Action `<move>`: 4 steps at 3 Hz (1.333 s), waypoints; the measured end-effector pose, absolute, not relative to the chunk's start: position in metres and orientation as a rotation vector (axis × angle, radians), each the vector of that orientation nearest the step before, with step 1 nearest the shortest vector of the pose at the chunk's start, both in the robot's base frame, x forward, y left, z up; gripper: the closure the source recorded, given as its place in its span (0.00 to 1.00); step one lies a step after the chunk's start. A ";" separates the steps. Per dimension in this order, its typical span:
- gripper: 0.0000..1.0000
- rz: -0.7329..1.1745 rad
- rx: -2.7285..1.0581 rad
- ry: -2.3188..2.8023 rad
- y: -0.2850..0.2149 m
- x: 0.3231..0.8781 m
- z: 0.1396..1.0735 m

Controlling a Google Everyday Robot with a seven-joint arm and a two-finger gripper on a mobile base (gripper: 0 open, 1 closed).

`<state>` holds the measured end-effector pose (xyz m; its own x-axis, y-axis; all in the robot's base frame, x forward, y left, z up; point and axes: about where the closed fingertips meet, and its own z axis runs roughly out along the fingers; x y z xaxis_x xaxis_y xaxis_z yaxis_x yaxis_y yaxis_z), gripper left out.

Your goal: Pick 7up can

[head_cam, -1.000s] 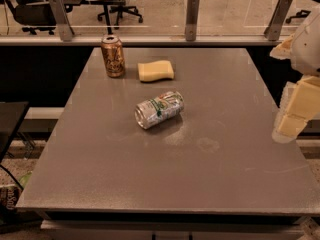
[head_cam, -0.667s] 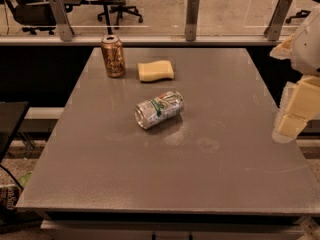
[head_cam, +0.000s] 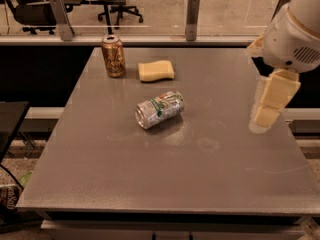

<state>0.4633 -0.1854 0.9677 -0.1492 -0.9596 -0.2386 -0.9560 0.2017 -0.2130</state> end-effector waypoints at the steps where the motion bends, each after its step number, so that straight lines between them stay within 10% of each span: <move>1: 0.00 0.085 -1.890 2.042 -0.144 0.493 0.949; 4: 0.00 0.246 -2.024 1.797 -0.074 0.522 0.924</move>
Offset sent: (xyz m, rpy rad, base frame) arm 0.0606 0.0913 -0.0403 0.1433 0.0134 0.2743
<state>0.5222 -0.0737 0.9243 0.1483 -0.9041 -0.4007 -0.9785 -0.0755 -0.1918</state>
